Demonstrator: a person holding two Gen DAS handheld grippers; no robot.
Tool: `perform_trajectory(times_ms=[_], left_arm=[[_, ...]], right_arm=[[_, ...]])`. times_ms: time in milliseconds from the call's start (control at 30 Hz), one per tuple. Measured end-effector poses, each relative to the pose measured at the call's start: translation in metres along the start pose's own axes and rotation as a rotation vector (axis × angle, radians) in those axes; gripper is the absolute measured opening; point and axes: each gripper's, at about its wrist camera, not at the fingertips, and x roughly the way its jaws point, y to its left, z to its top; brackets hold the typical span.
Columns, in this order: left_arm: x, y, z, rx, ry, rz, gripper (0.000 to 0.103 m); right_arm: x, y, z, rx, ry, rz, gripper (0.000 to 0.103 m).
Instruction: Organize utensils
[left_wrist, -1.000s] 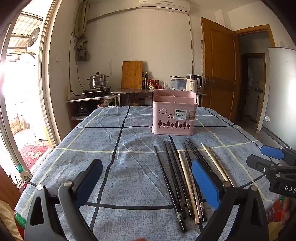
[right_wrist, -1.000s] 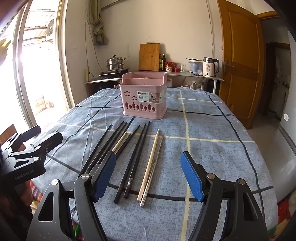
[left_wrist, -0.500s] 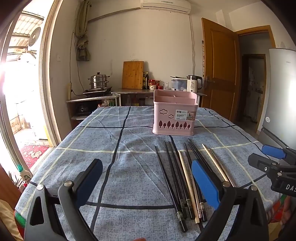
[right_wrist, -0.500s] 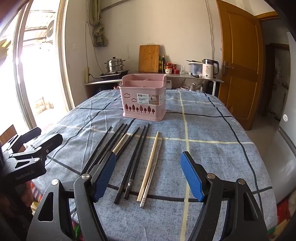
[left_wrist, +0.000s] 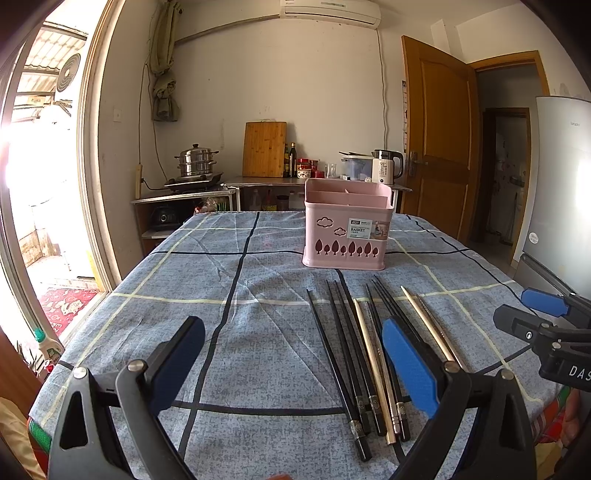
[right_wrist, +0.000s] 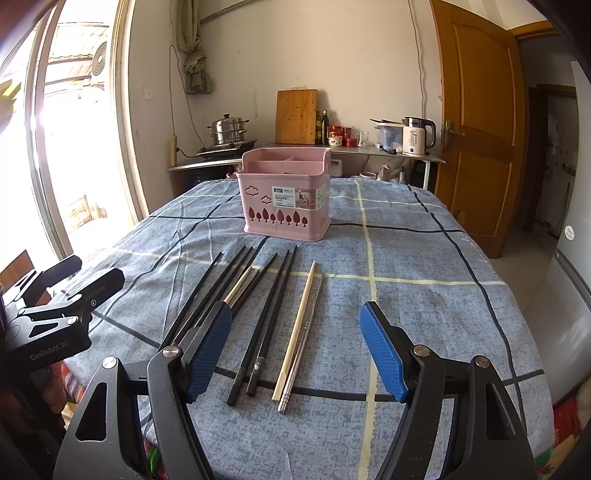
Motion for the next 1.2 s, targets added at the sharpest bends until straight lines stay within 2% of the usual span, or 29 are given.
perform_trajectory(times_ms=[1200], left_arm=[[-0.0022, -0.0022, 0.0005, -0.001, 0.000, -0.003, 0.098]], right_arm=[[0.0004, -0.0002, -0.0008, 0.001, -0.002, -0.003, 0.072]])
